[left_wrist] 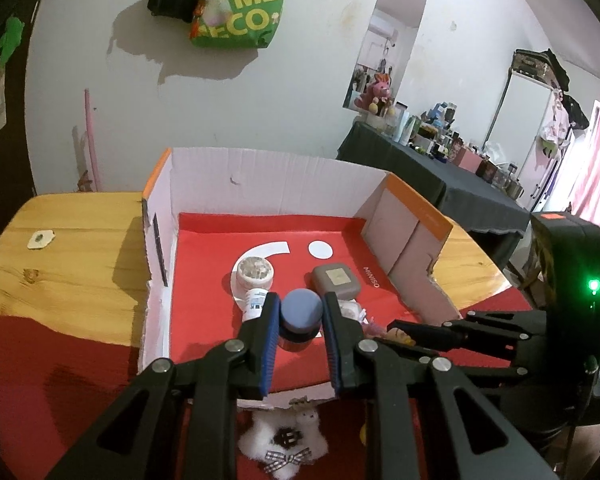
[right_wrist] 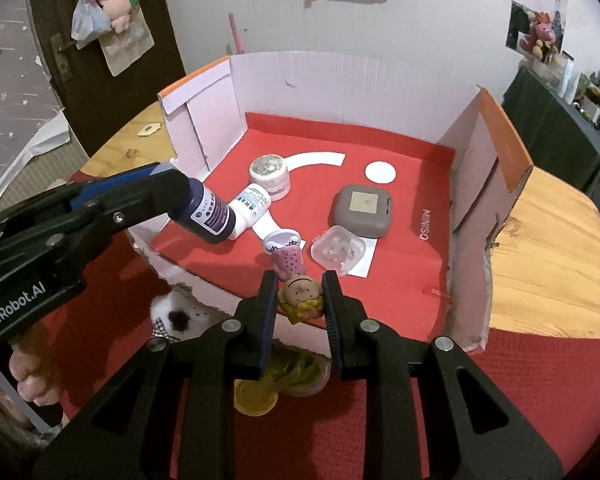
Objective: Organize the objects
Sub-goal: 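Carry the navy bottle and pink doll with both grippers into the box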
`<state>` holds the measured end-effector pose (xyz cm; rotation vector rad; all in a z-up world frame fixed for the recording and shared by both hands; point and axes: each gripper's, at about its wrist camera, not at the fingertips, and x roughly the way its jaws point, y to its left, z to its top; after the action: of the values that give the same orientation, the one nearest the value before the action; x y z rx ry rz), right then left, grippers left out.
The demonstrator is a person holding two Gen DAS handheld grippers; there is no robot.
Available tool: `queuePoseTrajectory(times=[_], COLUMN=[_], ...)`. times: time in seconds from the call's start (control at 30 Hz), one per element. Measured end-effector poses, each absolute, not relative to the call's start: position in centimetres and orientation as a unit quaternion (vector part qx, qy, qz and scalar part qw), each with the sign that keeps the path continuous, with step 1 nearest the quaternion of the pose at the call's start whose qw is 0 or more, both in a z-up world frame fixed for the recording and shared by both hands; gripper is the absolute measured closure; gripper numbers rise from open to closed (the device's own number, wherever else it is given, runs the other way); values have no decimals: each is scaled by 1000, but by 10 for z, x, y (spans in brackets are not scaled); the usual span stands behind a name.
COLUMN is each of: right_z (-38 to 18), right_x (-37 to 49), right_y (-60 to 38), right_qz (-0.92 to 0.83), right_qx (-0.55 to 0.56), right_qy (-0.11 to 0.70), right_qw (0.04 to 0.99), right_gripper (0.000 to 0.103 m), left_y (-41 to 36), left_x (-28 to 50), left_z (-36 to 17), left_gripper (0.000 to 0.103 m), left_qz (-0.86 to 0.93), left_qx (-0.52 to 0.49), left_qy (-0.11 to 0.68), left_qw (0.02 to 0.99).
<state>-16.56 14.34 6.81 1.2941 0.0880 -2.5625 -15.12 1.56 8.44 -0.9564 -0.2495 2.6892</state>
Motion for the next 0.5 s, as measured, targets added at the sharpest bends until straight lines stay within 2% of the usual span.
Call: queuePoseTrajectory(times=[0.5], right_z=[56], right_x=[-180], right_y=[142], right_qz=[-868], right_qx=[474], right_qy=[27], right_qw=[144], right_gripper=[82], left_y=[15], left_x=[-159], left_z=[72], left_gripper=[81], left_qz=[927], left_qx=[-338], left_qy=[-80], left_qw=[140])
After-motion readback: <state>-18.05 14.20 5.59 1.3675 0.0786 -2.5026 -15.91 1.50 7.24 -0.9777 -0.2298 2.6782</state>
